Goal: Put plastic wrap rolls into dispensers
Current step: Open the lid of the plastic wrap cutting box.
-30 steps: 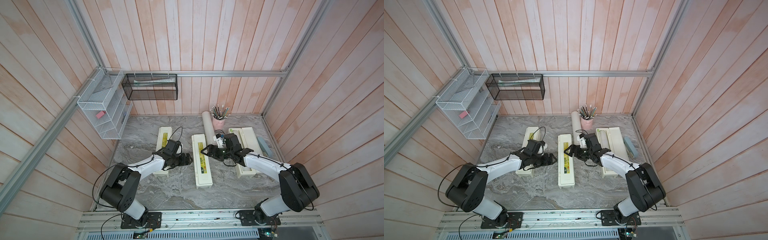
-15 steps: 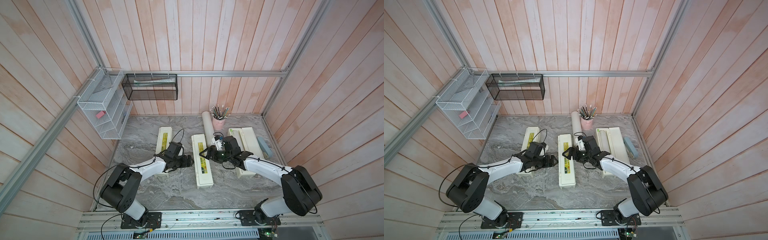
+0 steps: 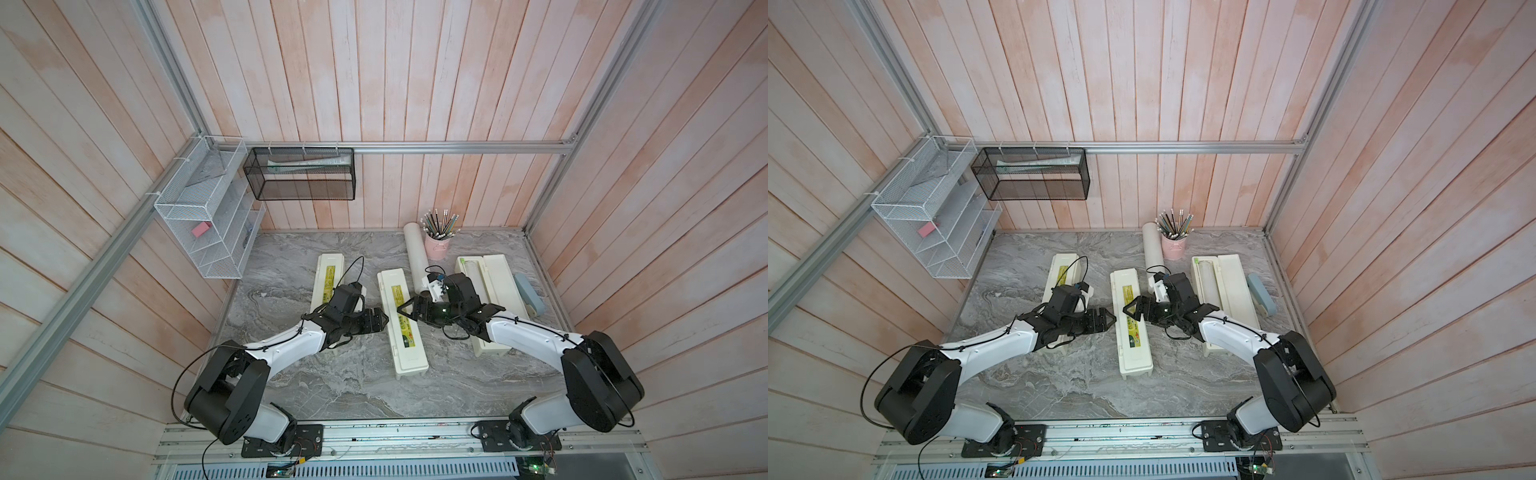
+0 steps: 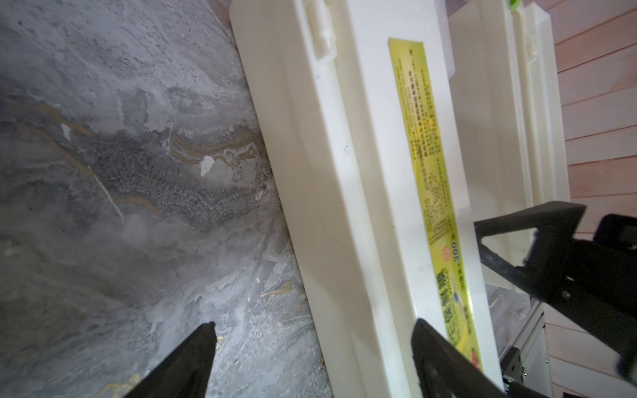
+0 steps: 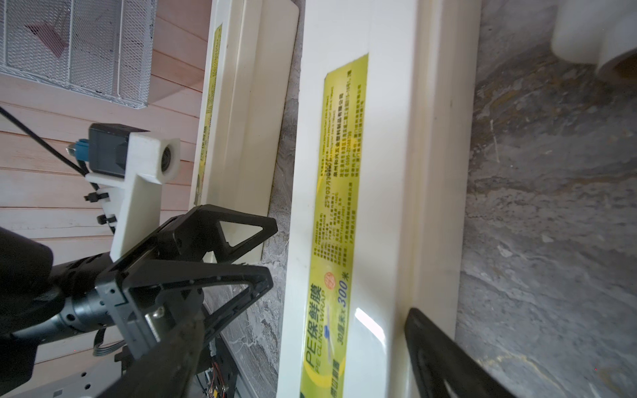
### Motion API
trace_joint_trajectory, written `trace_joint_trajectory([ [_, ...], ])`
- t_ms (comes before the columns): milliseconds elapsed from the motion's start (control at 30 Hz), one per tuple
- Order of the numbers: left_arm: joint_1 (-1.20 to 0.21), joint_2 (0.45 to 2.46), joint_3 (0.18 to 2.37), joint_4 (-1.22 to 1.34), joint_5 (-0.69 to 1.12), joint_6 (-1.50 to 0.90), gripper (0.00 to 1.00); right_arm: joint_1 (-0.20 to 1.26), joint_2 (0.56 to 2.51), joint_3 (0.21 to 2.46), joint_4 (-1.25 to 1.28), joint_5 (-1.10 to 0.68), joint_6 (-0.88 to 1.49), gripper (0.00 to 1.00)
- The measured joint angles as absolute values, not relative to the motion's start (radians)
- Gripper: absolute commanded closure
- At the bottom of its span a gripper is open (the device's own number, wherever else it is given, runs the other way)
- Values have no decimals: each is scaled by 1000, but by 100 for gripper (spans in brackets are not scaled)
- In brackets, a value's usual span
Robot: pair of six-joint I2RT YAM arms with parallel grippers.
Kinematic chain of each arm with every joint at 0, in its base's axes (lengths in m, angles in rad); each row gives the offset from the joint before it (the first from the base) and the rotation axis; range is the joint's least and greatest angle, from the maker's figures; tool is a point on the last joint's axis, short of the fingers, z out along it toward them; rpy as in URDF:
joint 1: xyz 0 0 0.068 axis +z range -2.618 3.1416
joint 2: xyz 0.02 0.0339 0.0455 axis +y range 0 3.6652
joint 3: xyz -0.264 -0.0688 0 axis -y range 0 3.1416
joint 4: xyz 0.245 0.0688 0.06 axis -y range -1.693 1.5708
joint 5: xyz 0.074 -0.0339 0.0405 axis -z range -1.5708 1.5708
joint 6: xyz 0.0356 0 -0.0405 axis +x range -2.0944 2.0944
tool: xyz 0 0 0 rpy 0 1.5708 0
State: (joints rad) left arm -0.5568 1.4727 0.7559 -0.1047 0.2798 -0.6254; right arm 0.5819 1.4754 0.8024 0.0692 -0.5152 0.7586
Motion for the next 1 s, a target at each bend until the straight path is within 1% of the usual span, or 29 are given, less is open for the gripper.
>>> trace_joint_trajectory([
  [300,-567,1554,756,-49,307,-655,10,581,1475,801,75,-517,758,9],
  [533,-577,1600,768,8,323,-678,11,596,1475,795,86,-590,758,9],
  [733,-577,1604,795,-33,316,-677,9,643,1475,830,41,-600,735,10],
  [833,-550,1563,802,-96,308,-670,8,679,1475,883,0,-594,718,10],
  [1000,-428,1443,836,-251,302,-643,6,730,1489,984,-61,-571,682,10],
])
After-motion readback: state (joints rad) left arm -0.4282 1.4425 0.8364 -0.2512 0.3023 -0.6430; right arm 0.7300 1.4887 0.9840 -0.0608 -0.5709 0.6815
